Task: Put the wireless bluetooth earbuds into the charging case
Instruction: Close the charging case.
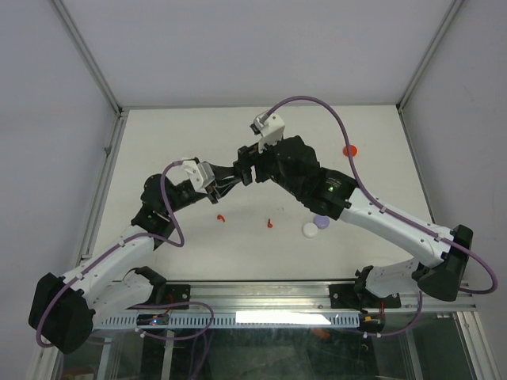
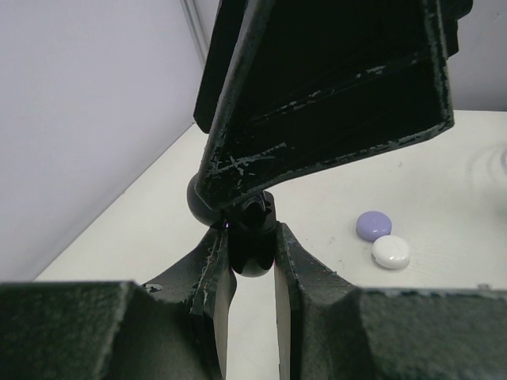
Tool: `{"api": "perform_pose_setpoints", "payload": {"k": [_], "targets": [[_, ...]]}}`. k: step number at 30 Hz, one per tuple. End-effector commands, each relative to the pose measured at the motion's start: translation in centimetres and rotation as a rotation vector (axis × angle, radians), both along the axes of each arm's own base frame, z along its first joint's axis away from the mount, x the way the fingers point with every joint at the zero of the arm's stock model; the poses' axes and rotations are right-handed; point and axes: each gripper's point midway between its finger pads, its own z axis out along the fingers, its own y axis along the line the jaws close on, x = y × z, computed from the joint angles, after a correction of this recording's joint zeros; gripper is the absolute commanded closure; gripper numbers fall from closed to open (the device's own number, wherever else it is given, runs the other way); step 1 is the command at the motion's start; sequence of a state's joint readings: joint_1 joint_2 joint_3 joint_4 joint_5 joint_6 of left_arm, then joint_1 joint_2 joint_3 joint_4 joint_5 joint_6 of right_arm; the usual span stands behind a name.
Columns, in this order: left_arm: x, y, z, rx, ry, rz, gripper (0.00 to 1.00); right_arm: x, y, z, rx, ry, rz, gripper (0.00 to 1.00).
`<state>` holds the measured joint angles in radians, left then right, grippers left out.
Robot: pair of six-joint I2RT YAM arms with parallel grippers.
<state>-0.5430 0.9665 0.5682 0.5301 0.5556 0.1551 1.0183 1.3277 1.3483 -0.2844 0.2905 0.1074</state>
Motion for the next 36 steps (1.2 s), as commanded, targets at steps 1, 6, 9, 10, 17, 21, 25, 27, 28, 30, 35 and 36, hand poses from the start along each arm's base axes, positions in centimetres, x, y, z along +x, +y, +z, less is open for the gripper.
{"api": "perform_pose_setpoints", "payload": {"k": [1,6,9,10,17,21,25,27,28,30,35,36], "targets": [[-0.9,0.2,3.1,-0.044,-0.119,-0.010,1.00,0.4,-0.7,3.0,0.065,-0.042,-0.049,0.29],[-0.9,0.3,3.3,-0.055,-0.116,-0.002,1.00,-0.1,-1.1,3.3,0.080,-0.039,-0.039,0.29],[-0.9,0.2,3.4,-0.064,-0.109,-0.003,1.00,-0.5,-0.9,3.4,0.088,-0.035,-0.016,0.29],[-0.9,0.2,3.4,-0.066,-0.107,-0.004,1.00,-0.6,-0.8,3.3,0.087,-0.033,-0.011,0.29],[-0.9,0.4,3.7,-0.098,-0.099,0.006,1.00,-0.9,-0.9,3.3,0.102,-0.027,-0.001,0.29],[-1.0,0.4,3.7,-0.110,-0.092,0.000,1.00,-1.2,-0.8,3.7,0.121,-0.029,0.011,0.29],[-1.1,0.2,3.5,-0.107,-0.085,-0.012,1.00,-1.9,-1.1,5.2,0.168,-0.053,0.053,0.26],[-1.2,0.0,3.4,-0.103,-0.078,-0.028,1.00,-2.5,-1.1,5.9,0.182,-0.054,0.100,0.25],[-1.4,-0.1,3.4,-0.100,-0.077,-0.039,1.00,-3.1,-1.0,6.2,0.190,-0.053,0.141,0.24],[-1.8,-0.4,3.4,-0.093,-0.070,-0.073,1.00,-3.7,-1.2,6.6,0.209,-0.042,0.203,0.21],[-3.1,-0.9,3.5,-0.088,-0.071,-0.157,1.00,-4.7,-1.7,6.7,0.268,0.025,0.345,0.17],[-3.5,-1.0,3.7,-0.090,-0.077,-0.174,1.00,-4.7,-1.8,6.5,0.275,0.040,0.365,0.16]]}}
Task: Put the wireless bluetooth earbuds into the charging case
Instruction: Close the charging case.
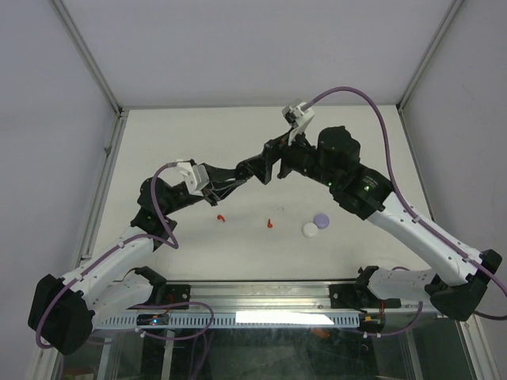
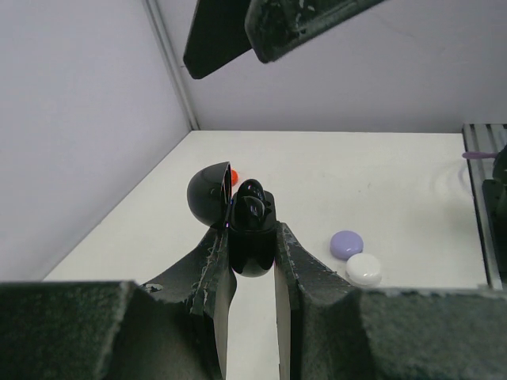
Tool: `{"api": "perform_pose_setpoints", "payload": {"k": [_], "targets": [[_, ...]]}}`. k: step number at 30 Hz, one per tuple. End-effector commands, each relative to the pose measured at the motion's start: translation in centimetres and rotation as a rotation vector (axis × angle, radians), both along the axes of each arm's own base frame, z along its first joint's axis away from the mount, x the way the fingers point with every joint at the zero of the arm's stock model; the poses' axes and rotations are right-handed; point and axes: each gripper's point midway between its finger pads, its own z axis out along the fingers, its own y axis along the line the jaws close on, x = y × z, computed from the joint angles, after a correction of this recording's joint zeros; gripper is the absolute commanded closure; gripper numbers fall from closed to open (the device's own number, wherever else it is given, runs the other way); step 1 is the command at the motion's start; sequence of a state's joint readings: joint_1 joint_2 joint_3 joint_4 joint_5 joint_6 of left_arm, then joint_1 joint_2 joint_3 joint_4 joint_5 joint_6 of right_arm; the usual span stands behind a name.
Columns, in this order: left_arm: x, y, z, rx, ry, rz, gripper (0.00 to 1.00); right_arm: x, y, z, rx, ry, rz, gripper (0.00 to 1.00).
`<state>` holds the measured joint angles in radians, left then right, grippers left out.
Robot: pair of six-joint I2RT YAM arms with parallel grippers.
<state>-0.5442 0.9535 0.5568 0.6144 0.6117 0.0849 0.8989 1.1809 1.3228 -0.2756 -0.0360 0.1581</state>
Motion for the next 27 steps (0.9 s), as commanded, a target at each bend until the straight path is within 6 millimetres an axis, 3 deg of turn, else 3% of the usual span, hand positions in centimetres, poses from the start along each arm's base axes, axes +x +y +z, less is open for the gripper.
{"api": "perform_pose_setpoints", "payload": {"k": [1,14,27], "targets": [[-2.2,-0.6,2.1,-0.033,-0.066,-0.117,1.00,-2.0,0.2,1.6,0.102,0.036,0.192,0.16],[-4.0,-0.8,2.8,-0.059,-0.097,-0.204,1.00,-3.4,1.8,-1.3,0.152,0.193,0.456,0.15],[-1.8,-1.1,2.1,-0.045,0.019,-0.146,1.00,-6.8,0.9,0.2,0.197,0.154,0.632,0.17]]}}
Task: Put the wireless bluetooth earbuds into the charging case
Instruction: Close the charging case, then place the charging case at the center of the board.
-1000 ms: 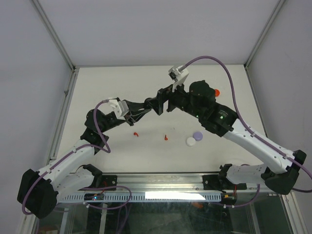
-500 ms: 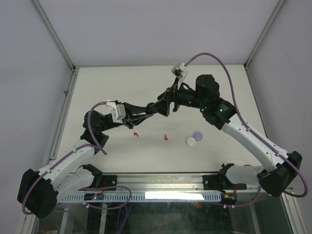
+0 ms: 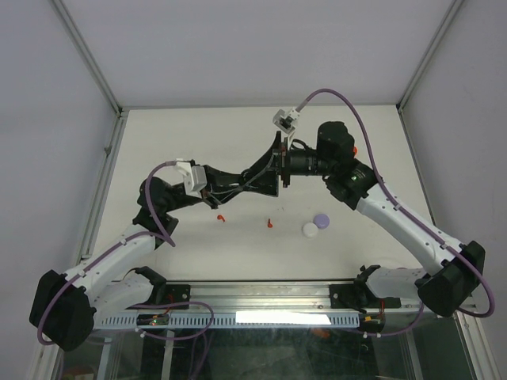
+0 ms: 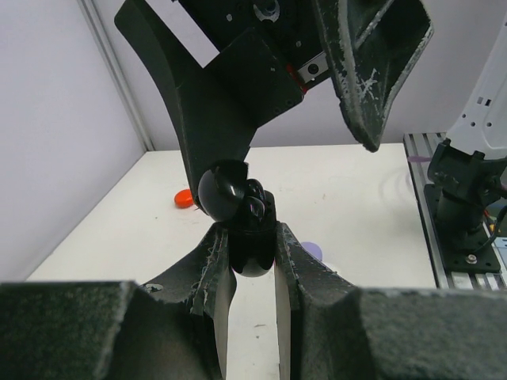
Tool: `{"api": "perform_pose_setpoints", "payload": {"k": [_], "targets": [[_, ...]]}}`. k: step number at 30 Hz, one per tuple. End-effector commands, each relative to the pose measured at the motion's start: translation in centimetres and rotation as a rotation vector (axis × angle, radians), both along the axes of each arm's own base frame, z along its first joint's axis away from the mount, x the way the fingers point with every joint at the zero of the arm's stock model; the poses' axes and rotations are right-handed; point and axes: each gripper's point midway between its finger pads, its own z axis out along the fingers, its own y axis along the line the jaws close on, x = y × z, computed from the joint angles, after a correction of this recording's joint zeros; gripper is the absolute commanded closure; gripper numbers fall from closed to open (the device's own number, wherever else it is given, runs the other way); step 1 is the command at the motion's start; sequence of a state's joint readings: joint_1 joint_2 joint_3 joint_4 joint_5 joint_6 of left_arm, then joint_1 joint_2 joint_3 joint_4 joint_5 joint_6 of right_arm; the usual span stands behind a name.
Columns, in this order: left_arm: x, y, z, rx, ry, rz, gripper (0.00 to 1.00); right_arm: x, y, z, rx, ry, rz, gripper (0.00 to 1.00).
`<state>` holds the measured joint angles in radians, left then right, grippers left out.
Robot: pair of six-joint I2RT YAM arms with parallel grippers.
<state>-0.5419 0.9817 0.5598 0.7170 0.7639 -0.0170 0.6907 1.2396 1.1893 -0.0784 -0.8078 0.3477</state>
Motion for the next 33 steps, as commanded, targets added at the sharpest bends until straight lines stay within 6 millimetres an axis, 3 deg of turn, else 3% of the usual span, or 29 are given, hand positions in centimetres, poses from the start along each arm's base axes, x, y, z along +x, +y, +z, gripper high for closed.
{"api": "perform_pose_setpoints", "payload": {"k": [1,7,11,16,21,25,33], "targets": [[0.9,0.0,1.3,-0.016,0.025,0.026,1.00,-2.4,-0.9,3.2,0.094,-0.081,0.089,0.17],[2.1,-0.1,1.0,-0.010,0.082,0.057,1.00,-2.5,-1.4,3.1,0.093,-0.092,0.083,0.18],[2.8,-0.1,0.6,-0.007,0.121,0.082,1.00,-0.2,-2.3,2.7,0.064,-0.119,-0.092,0.18],[4.3,-0.3,0.1,-0.013,0.246,0.127,1.00,4.5,-6.0,1.1,-0.026,-0.150,-0.476,0.17],[6.3,-0.8,-0.5,-0.053,0.465,0.172,1.00,6.6,-10.1,-1.3,-0.094,-0.153,-0.736,0.17],[7.9,-1.2,-2.9,-0.058,0.651,0.224,1.00,7.2,-12.6,-3.9,-0.154,-0.151,-0.862,0.17],[10.4,-3.0,-10.8,0.005,1.007,0.266,1.00,7.8,-17.0,-9.2,-0.251,-0.149,-1.067,0.15]]}}
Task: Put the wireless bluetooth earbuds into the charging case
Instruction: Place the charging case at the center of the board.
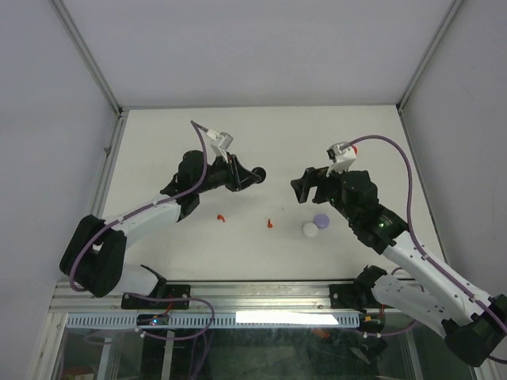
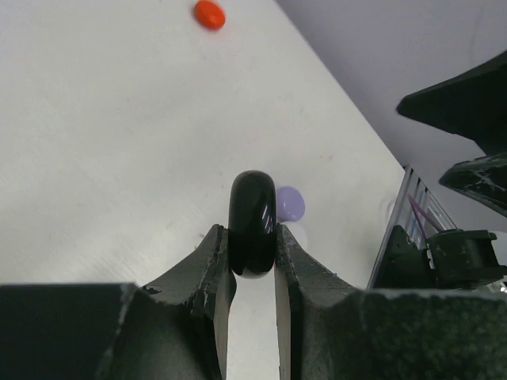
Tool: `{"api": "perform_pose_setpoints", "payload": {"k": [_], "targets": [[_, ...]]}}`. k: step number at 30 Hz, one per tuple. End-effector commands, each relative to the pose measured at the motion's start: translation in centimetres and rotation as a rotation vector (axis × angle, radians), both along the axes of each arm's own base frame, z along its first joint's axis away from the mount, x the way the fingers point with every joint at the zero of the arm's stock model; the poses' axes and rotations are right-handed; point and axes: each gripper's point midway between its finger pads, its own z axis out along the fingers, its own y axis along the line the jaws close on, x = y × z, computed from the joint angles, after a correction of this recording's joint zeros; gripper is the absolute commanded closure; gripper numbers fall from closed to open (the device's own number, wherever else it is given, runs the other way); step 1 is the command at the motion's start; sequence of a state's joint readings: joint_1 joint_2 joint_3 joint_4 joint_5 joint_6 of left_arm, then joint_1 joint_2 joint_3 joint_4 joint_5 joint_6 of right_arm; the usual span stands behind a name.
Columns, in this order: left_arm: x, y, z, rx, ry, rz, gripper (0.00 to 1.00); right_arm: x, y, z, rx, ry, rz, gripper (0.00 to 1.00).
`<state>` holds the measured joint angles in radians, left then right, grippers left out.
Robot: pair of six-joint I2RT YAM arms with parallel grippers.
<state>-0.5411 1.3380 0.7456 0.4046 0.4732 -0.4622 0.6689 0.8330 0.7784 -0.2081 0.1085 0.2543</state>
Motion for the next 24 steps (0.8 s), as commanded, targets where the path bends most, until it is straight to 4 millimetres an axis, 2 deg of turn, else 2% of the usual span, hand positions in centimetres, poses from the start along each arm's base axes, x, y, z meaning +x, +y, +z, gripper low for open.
{"api": "perform_pose_setpoints", "payload": {"k": [1,6,11,16,19,24], "targets": [[1.6,-1.0,-3.0,-0.026,0.215,0.034,1.00,1.0,-3.3,0.2,-0.008,-0.075,-0.175,0.15],[2.1,-2.6,-8.1,0.005,0.358,0.020,0.99,0.8,-4.7,-1.5,-0.005,-0.067,-0.234,0.14],[3.2,-5.0,-11.7,0.045,0.436,0.011,0.95,0.6,-4.9,-2.6,-0.017,-0.049,-0.241,0.14],[4.3,-7.3,-14.0,0.096,0.445,0.025,0.89,0.6,-5.1,-3.1,-0.027,-0.039,-0.248,0.14],[5.1,-7.7,-15.9,0.138,0.482,0.043,0.83,0.5,-5.1,-3.4,-0.032,-0.034,-0.247,0.14],[5.3,-7.9,-16.8,0.172,0.476,0.053,0.71,0.7,-5.1,-3.7,-0.047,-0.028,-0.250,0.14]]}}
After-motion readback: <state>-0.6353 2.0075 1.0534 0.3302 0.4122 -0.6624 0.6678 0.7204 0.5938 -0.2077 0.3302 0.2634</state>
